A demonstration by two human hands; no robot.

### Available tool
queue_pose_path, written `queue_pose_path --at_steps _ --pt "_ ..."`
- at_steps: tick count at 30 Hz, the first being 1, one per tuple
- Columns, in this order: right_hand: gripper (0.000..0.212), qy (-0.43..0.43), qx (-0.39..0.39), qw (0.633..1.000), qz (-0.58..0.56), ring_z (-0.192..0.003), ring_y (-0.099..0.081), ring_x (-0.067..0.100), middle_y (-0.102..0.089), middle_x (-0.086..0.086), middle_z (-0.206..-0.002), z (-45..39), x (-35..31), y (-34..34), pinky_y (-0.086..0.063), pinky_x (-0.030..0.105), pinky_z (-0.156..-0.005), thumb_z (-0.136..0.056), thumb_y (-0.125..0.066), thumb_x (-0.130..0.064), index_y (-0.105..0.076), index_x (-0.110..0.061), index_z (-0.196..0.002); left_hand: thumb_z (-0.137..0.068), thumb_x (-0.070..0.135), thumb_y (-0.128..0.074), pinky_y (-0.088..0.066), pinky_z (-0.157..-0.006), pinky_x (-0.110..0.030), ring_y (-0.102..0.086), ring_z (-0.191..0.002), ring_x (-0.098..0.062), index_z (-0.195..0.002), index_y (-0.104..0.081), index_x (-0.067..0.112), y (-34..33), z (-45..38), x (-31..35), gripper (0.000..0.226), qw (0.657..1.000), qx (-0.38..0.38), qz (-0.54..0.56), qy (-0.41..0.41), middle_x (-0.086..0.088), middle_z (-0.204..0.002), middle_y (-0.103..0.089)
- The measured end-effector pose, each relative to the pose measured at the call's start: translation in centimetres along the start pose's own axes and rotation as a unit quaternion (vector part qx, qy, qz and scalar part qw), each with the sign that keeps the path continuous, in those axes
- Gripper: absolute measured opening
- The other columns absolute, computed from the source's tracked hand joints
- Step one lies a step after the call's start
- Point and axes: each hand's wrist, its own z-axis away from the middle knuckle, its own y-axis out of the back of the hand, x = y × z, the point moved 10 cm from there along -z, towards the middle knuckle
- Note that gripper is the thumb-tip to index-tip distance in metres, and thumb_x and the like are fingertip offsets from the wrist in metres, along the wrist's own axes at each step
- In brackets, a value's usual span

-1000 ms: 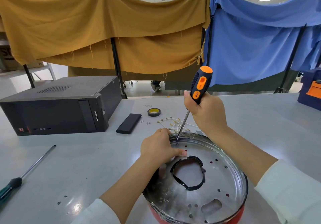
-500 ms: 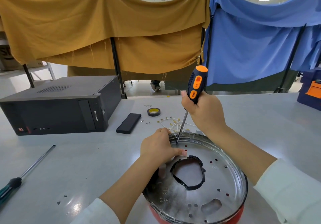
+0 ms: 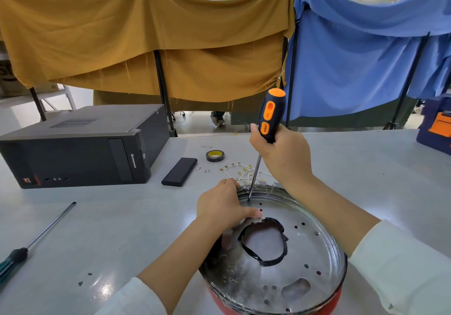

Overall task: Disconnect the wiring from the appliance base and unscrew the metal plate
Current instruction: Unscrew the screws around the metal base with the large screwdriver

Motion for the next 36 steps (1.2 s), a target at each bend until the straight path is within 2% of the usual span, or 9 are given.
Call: queue_pose_path --at_steps 4,7,10,15,21,28,30,32,36 --pt "0.041 -0.009 0.026 0.997 0.076 -0.042 -0.041 0.004 -0.04 -0.011 -0.042 -0.4 -0.6 -0.3 -0.021 0.02 -0.043 -0.084 -0.048 -0.054 -0.036 -0.033 -0.052 -0.052 0.081 -0.063 -0.037 -0.073 -0.028 -0.056 -0.108 -0.015 -0.124 -0.044 0.027 -0.1 -0.1 0.1 0.093 1.0 -0.002 -0.001 -0.001 0.011 -0.126 -0.052" --pt "0.037 -0.03 0.022 0.993 0.115 -0.043 -0.042 0.006 -0.045 -0.008 -0.044 -1.2 -0.7 -1.3 -0.022 0.02 -0.044 -0.082 -0.047 -0.053 -0.045 -0.027 -0.056 -0.053 0.081 -0.063 -0.037 -0.073 -0.028 -0.056 -0.108 -0.016 -0.125 -0.044 0.026 -0.1 -0.1 0.1 0.093 1.0 -0.001 -0.003 -0.003 0.01 -0.126 -0.052" --pt "0.034 -0.043 0.025 0.992 0.118 -0.044 -0.042 0.006 -0.046 -0.009 -0.045 -1.7 -0.7 -2.1 -0.024 0.019 -0.044 -0.083 -0.048 -0.05 -0.051 -0.025 -0.06 -0.052 0.08 -0.063 -0.037 -0.072 -0.028 -0.057 -0.106 -0.015 -0.123 -0.045 0.026 0.0 0.0 0.1 0.091 1.0 0.001 -0.003 -0.004 0.01 -0.124 -0.052" --pt "0.038 -0.061 0.039 0.987 0.14 -0.041 -0.036 0.005 -0.041 -0.008 -0.042 -2.5 -0.3 -2.6 -0.02 0.019 -0.046 -0.083 -0.047 -0.048 -0.044 -0.024 -0.054 -0.054 0.079 -0.064 -0.036 -0.072 -0.027 -0.056 -0.107 -0.015 -0.124 -0.045 0.025 0.0 0.0 0.3 0.091 1.0 0.001 0.0 -0.007 0.01 -0.126 -0.052" --pt "0.044 -0.145 0.053 0.977 0.147 -0.042 -0.039 0.008 -0.043 -0.008 -0.044 -2.9 2.7 -1.3 -0.02 0.022 -0.046 -0.085 -0.045 -0.051 -0.045 -0.023 -0.051 -0.053 0.079 -0.064 -0.036 -0.073 -0.027 -0.056 -0.108 -0.015 -0.124 -0.045 0.026 -0.1 0.0 0.3 0.091 1.0 -0.002 -0.005 -0.007 0.011 -0.125 -0.051" --pt "0.039 -0.091 0.047 0.986 0.13 -0.041 -0.039 0.008 -0.043 -0.006 -0.043 -2.6 0.8 -2.5 -0.026 0.021 -0.043 -0.083 -0.048 -0.046 -0.042 -0.023 -0.052 -0.053 0.079 -0.064 -0.035 -0.072 -0.027 -0.056 -0.108 -0.015 -0.124 -0.045 0.025 -0.2 -0.1 0.3 0.091 1.0 -0.002 -0.004 -0.008 0.01 -0.125 -0.052" --pt "0.038 -0.082 0.019 0.994 0.071 -0.044 -0.041 0.011 -0.044 -0.006 -0.045 -2.7 1.2 -3.2 -0.031 0.024 -0.045 -0.083 -0.05 -0.044 -0.043 -0.022 -0.053 -0.053 0.08 -0.064 -0.036 -0.073 -0.027 -0.056 -0.108 -0.015 -0.124 -0.045 0.026 -0.2 -0.1 0.3 0.091 1.0 -0.002 -0.007 -0.009 0.011 -0.125 -0.051" --pt "0.037 -0.086 -0.065 0.994 -0.017 -0.047 -0.043 0.011 -0.045 -0.007 -0.045 -3.2 1.8 -4.6 -0.035 0.027 -0.05 -0.081 -0.051 -0.045 -0.045 -0.024 -0.052 -0.053 0.081 -0.063 -0.037 -0.075 -0.028 -0.055 -0.109 -0.015 -0.124 -0.044 0.026 -0.1 -0.1 0.3 0.092 1.0 -0.004 -0.009 -0.009 0.01 -0.125 -0.051" --pt "0.04 -0.113 -0.215 0.958 -0.151 -0.039 -0.038 0.003 -0.045 -0.012 -0.043 -3.6 2.4 -5.7 -0.034 0.024 -0.049 -0.084 -0.055 -0.04 -0.048 -0.032 -0.045 -0.052 0.082 -0.063 -0.036 -0.074 -0.028 -0.055 -0.11 -0.015 -0.124 -0.045 0.026 -0.1 -0.1 0.2 0.092 1.0 -0.004 -0.011 -0.008 0.01 -0.125 -0.052"
